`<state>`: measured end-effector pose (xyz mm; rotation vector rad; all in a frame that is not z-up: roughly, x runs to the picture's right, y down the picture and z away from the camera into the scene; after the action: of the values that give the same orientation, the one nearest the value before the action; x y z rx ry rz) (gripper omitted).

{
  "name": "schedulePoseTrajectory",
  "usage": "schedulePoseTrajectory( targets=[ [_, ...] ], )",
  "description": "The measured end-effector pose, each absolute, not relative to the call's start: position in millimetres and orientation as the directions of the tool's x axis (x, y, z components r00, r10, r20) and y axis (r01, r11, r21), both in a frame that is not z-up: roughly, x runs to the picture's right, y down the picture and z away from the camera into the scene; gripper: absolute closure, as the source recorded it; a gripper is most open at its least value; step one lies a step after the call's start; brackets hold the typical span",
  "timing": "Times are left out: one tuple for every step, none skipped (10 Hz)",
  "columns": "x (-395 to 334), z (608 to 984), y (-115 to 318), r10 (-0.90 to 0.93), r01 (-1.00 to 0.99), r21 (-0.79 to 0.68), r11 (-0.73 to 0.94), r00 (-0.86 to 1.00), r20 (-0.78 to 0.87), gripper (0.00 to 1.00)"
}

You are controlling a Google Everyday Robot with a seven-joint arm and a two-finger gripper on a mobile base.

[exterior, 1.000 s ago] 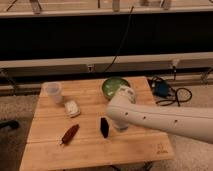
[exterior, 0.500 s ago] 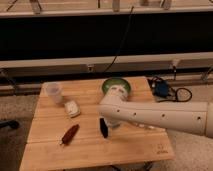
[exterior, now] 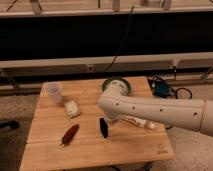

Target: Knock the eraser over

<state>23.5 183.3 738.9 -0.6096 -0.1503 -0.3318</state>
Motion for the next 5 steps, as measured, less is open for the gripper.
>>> schedulePoseTrajectory(
  targets=[
    [16,740,182,-0.265,0.365,-0.530,0.766,0.929,0.257,0.99],
    [10,739,181,-0.269,0.377,-0.526,0.763,0.924,0.273,0.99],
    [8,739,180,-0.271,0.386,-0.523,0.760,0.920,0.284,0.99],
    [6,738,178,-0.274,0.395,-0.521,0.757,0.915,0.297,0.99],
    [3,739,176,-0.280,0.409,-0.516,0.752,0.908,0.312,0.99]
  ],
)
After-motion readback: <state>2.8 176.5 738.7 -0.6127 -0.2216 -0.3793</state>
